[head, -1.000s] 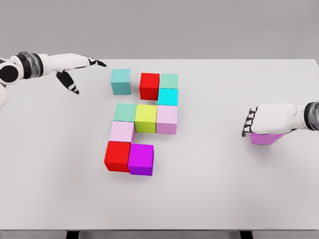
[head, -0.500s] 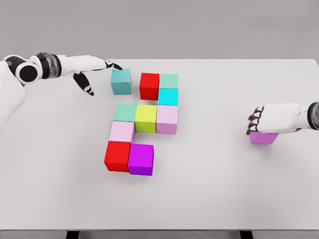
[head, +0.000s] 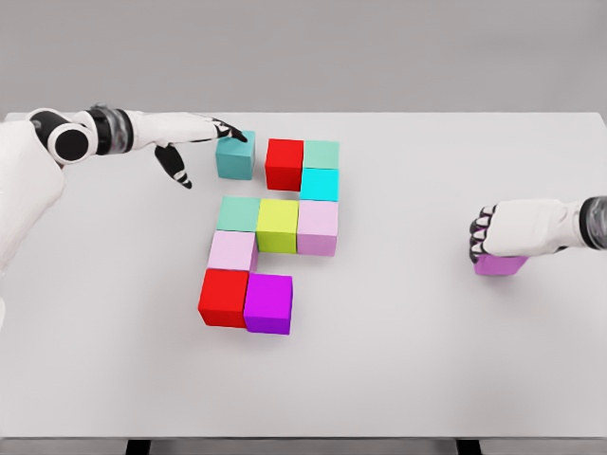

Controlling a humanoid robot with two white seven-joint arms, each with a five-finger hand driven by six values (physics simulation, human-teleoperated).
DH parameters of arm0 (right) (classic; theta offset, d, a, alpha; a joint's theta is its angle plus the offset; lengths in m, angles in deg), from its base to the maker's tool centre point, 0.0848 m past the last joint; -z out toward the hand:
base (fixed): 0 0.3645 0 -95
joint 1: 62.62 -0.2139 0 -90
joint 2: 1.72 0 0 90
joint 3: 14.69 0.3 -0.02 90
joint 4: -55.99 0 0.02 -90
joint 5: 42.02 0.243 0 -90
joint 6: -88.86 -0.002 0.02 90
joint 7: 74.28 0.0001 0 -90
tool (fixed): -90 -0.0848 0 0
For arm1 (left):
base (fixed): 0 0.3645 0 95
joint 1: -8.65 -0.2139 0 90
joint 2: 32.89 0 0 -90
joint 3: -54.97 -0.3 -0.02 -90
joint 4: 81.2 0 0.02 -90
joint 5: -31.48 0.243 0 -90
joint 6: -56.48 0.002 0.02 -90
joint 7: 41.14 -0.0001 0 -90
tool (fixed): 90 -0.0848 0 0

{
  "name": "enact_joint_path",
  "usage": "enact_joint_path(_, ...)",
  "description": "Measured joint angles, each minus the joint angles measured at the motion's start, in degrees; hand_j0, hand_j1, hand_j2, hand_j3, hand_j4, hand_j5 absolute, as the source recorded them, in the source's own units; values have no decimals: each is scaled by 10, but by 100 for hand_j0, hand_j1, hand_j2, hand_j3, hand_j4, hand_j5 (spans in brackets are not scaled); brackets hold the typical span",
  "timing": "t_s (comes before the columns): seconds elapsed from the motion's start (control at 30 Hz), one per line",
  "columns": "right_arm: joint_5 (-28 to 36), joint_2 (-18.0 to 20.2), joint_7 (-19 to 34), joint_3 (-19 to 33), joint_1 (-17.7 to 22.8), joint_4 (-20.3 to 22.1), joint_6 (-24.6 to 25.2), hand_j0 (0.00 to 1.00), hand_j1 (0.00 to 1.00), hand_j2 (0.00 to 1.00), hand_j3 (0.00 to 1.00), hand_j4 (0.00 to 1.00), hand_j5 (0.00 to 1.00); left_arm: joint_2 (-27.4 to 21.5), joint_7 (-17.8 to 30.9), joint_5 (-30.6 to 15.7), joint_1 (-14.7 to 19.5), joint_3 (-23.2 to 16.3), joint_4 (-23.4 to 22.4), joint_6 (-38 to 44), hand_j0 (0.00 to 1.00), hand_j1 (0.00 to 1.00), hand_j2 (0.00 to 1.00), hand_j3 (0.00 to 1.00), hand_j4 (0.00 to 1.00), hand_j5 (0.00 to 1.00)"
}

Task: Assemble the squares on the desktop into the number 2

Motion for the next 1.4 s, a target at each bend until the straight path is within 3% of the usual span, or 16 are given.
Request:
enact_joint_path(0.53,131,-17,0,27,1,-2,-1,61,61,61,61,61,61,1,1,-16,-4,-1,8,0,100,100,100,100,100,100)
enact_joint_path(0.67,143,-38,0,28,4,3,-1,65,65,65,65,65,65,1,1,-19,-6,-1,8,0,100,100,100,100,100,100)
enact_joint_path(0.87,146,-56,0,27,10,41,-1,68,68,68,68,68,68,4,1,-20,-6,-1,10,0,100,100,100,100,100,100)
enact_joint_path(1.0,165,-60,0,27,-7,59,-1,69,69,69,69,69,69,9,1,-20,-5,-1,10,0,100,100,100,100,100,100)
enact_joint_path(1.2,199,-71,0,26,-13,65,0,71,71,71,71,71,71,15,1,-22,-4,0,10,0,100,100,100,100,100,100)
enact_joint_path(1.4,204,-89,0,23,-13,66,0,72,72,72,72,72,72,-11,1,-51,0,6,9,0,100,100,100,100,100,100)
